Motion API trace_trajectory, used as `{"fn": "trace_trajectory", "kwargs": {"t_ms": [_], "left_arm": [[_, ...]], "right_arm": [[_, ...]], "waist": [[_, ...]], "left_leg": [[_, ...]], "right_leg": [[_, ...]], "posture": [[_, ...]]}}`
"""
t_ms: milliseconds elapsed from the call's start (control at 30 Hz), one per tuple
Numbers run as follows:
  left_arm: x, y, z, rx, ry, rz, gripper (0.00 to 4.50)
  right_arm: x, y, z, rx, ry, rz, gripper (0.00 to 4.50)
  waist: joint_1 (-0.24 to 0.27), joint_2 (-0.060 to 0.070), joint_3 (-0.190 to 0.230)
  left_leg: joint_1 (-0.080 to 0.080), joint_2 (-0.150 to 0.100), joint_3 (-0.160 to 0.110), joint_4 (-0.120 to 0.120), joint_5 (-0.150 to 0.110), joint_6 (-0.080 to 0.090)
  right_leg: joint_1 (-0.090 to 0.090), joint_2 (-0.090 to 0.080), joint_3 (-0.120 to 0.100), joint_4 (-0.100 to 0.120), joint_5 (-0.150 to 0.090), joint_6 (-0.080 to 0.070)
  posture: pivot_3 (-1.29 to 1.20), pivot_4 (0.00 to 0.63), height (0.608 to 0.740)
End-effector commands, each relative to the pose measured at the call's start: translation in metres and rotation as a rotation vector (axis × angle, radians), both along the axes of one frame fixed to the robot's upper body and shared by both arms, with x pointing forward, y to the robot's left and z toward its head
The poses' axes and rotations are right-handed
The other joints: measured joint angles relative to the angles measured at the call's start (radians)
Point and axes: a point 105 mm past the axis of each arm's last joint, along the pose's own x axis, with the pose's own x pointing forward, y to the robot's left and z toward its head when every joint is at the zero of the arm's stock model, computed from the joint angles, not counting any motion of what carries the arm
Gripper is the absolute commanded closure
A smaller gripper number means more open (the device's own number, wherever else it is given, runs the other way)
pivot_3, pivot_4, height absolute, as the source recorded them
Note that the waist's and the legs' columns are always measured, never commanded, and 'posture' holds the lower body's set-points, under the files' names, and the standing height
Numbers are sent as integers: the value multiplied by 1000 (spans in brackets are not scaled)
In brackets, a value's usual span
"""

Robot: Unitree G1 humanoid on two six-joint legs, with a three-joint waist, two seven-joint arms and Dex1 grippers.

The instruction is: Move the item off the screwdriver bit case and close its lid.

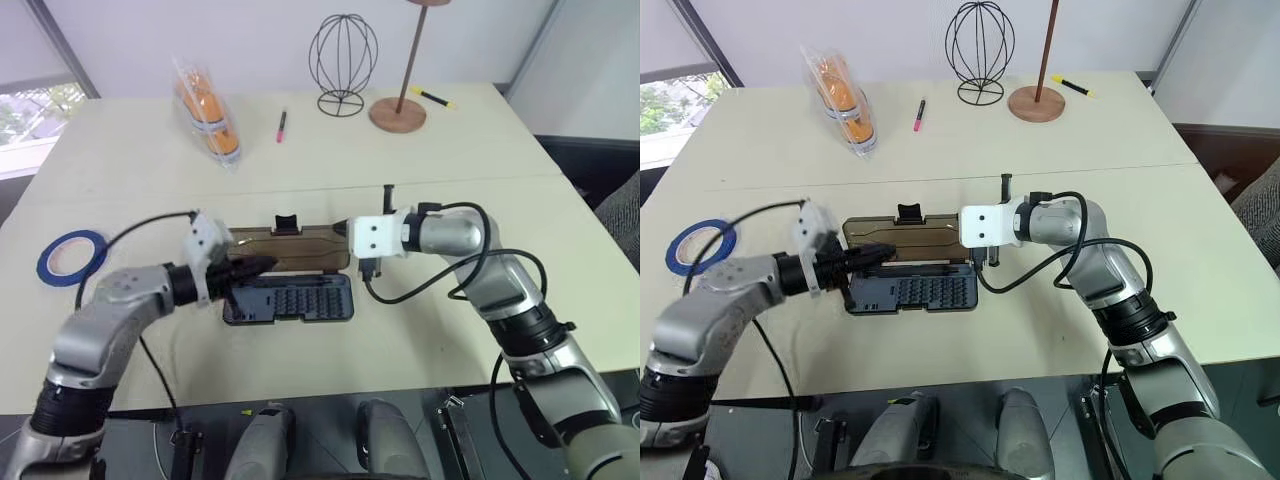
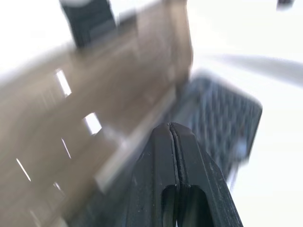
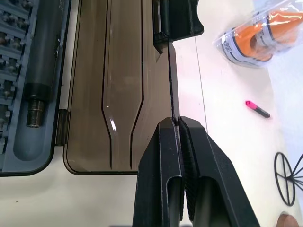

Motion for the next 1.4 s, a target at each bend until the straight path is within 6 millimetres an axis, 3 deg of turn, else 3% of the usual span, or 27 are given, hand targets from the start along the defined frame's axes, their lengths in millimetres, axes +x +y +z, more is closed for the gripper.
{"fn": "trace_trajectory", "kwargs": {"t_ms": [33,133,233,367,433,633,767,1167,1400], "left_arm": [[7,7,44,-125,-99,48,4500],[29,31,70,-214,-151,187,4500],[48,57,75,-241,-171,320,4500],[65,83,61,-192,-180,425,4500],[71,90,38,-130,-152,438,4500],[74,79,-33,97,-127,346,4500],[74,69,-56,141,-112,285,4500],[81,54,-45,91,-159,216,4500],[70,43,-48,86,-114,135,4500]], "right_arm": [[-4,5,-2,-18,2,46,4487],[-2,5,-1,-25,-11,49,4487],[-1,6,0,-22,-12,53,4487],[0,7,0,-20,-12,55,4487],[0,8,2,-19,-19,56,4487],[-1,10,4,-22,-27,65,4487],[-2,11,5,-21,-29,67,4487],[-3,8,5,-28,-27,60,4487],[-3,9,3,-29,-23,57,4487]], "waist": [[2,0,0],[2,0,0],[-1,0,0],[-1,-1,0],[0,-1,0],[2,-1,0],[1,-1,0],[0,-1,0],[2,-1,0]], "left_leg": [[0,0,0,0,0,0],[0,0,0,1,0,0],[0,0,0,1,0,0],[0,0,0,1,1,-2],[0,0,0,1,1,-2],[0,0,1,0,1,-2],[-1,0,1,0,0,-1],[-1,0,1,1,0,0],[-1,0,1,1,0,0]], "right_leg": [[0,0,0,0,0,0],[1,0,0,0,0,0],[1,0,-1,0,0,0],[1,0,0,-1,0,0],[1,0,-1,-1,0,0],[0,0,0,-1,0,0],[0,0,0,-1,0,0],[0,0,-1,-1,0,0],[0,0,-1,-1,0,0]], "posture": [[0,150,740],[0,150,740],[0,150,740],[0,150,740],[0,150,740],[0,150,740],[0,150,740],[0,150,740],[0,150,740]]}}
